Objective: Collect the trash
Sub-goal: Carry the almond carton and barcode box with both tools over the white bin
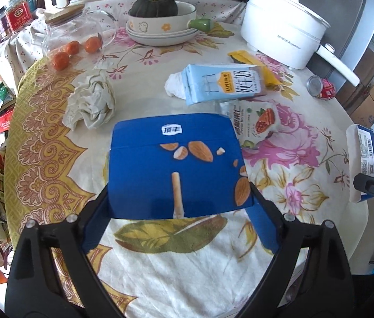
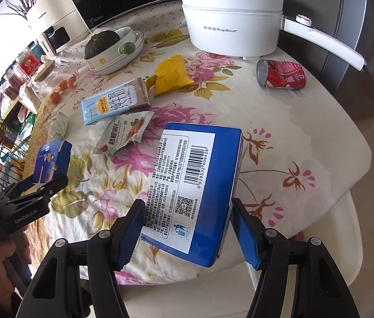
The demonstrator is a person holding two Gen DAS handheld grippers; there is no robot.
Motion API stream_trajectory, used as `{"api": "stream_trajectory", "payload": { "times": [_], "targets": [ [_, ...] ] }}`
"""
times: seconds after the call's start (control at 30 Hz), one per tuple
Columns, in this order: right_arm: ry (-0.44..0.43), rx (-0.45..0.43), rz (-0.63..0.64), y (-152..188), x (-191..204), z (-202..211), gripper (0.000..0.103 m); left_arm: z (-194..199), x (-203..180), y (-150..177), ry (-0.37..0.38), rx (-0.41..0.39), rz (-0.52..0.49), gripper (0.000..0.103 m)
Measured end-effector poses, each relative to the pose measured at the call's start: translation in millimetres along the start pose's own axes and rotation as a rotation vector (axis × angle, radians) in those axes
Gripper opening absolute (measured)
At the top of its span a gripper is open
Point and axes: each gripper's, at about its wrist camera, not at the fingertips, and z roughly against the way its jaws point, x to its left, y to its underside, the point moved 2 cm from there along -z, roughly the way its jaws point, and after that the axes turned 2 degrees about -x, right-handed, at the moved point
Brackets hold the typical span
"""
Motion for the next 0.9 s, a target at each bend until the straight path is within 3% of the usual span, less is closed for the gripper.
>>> {"api": "stream_trajectory", "payload": {
  "times": [0.43, 0.9],
  "targets": [
    [0.024, -0.02, -0.001, 38.5, -45.7, 38.1, 0.066, 42.4, -40.1, 14.6, 0.144, -0.051, -0.067, 0.093],
    [0.107, 0.005, -0.084, 82.3, -134.4, 55.9, 0.066, 40.1, -160.1, 37.7, 0.294, -0.03, -0.279, 0.093]
  ]
}}
